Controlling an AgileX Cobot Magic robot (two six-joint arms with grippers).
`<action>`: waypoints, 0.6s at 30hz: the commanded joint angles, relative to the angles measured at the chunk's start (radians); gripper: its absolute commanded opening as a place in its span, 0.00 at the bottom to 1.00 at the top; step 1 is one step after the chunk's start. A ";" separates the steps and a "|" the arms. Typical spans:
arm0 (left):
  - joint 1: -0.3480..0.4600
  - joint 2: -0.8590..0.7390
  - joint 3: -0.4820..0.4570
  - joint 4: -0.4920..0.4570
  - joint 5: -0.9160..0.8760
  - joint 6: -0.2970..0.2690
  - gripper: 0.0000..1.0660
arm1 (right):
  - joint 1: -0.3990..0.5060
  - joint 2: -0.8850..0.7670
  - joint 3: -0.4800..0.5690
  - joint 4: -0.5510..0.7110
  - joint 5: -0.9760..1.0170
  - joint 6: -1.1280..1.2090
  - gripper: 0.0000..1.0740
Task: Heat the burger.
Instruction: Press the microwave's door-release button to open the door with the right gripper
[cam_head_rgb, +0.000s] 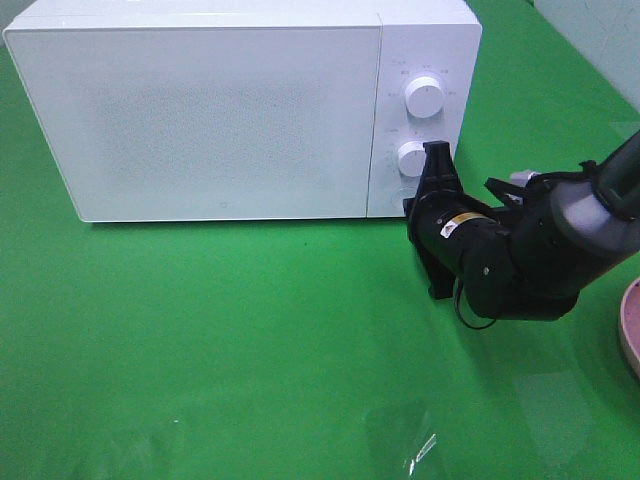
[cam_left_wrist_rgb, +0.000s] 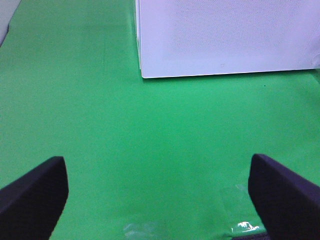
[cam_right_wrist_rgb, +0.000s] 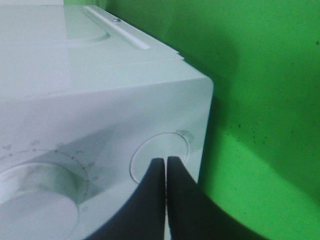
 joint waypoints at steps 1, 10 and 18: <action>0.002 -0.002 0.000 -0.009 -0.001 -0.001 0.84 | -0.005 0.003 -0.008 0.004 0.004 -0.003 0.00; 0.002 -0.002 0.000 -0.009 -0.001 -0.001 0.84 | -0.005 0.025 -0.042 0.014 -0.002 -0.004 0.00; 0.002 -0.002 0.000 -0.009 -0.001 -0.001 0.84 | -0.005 0.035 -0.069 0.017 -0.019 -0.035 0.00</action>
